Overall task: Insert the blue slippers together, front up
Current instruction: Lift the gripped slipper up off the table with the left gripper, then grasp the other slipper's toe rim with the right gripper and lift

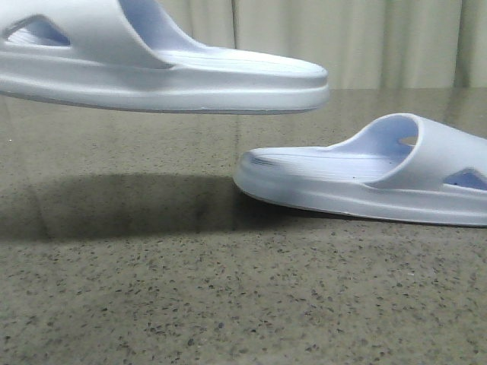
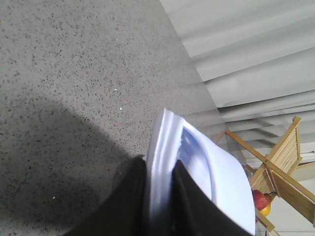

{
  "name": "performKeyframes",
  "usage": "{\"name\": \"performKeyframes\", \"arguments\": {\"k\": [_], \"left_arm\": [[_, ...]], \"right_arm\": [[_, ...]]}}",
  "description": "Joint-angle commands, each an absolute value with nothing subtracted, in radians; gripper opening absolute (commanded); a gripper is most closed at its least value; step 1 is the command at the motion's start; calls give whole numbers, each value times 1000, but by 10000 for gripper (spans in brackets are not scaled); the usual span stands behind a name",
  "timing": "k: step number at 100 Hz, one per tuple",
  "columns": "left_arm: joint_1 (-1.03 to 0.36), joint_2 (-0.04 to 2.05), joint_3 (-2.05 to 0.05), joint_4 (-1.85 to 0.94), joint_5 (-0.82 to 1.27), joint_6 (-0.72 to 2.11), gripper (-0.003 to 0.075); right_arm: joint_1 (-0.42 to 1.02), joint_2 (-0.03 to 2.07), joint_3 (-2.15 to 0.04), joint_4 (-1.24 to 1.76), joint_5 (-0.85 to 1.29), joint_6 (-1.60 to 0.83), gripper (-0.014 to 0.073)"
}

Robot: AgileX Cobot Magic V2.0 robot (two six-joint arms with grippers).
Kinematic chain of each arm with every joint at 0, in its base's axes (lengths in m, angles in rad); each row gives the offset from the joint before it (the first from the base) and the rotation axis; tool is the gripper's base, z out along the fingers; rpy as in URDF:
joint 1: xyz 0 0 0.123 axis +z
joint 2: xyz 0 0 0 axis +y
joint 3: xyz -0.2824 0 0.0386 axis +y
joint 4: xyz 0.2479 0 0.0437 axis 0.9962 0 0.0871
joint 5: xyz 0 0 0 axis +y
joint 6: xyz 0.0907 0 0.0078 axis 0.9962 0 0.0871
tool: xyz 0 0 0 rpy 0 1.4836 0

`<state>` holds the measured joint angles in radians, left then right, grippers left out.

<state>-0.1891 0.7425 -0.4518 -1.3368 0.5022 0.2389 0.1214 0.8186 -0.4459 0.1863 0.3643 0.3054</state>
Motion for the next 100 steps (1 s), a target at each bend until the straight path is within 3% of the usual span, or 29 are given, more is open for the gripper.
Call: {"name": "performKeyframes", "arguments": {"k": [1,29,100], "left_arm": [[-195,736,-480,-1388,506,229,33],[-195,736,-480,-1388,515,229,32],[-195,736,-480,-1388,517,229,32]], "right_arm": [[112,842,-469,191,289,310,480],[112,915,-469,224,275,310,386],[149,1004,-469,395,275,310,381]]}}
